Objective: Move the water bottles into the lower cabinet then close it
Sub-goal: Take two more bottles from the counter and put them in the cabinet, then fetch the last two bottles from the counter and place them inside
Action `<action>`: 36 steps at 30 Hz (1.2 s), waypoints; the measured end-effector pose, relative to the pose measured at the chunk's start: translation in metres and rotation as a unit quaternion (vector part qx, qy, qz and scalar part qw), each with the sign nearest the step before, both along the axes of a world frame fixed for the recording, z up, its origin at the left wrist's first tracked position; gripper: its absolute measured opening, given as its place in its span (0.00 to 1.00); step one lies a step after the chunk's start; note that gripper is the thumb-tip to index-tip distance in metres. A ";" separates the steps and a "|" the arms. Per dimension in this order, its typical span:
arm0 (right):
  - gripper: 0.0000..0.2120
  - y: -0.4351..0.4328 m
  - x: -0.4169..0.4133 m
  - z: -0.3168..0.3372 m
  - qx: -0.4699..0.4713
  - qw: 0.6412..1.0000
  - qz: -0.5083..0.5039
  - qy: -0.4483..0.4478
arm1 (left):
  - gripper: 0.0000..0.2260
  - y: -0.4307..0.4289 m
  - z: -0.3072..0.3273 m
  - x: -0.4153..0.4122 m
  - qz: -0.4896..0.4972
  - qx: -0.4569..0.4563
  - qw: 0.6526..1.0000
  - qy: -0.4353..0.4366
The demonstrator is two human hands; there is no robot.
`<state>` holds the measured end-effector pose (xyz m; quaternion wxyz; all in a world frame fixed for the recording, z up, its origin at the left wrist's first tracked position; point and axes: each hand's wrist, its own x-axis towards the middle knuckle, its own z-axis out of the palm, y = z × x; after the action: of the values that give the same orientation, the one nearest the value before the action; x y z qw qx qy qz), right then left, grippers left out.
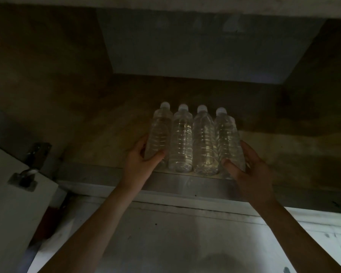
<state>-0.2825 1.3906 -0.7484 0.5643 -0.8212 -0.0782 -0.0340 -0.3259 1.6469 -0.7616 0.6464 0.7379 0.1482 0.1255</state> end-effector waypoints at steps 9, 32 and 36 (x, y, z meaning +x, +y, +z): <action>0.21 -0.001 0.000 -0.003 -0.026 1.000 0.008 0.003 | 0.18 0.000 0.004 -0.002 -0.017 0.082 0.996 0.025; 0.22 -0.035 -0.214 0.493 -0.367 0.929 0.040 0.030 | 0.22 -0.085 0.512 -0.217 -0.202 0.486 0.840 0.131; 0.23 -0.053 -0.246 0.633 -0.369 0.926 0.059 0.043 | 0.23 -0.112 0.656 -0.244 -0.208 0.464 0.849 0.145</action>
<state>-0.5280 1.3373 -0.1156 0.2252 -0.9659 -0.1091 0.0665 -0.5696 1.5346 -0.1055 0.2107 0.9753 0.0079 -0.0661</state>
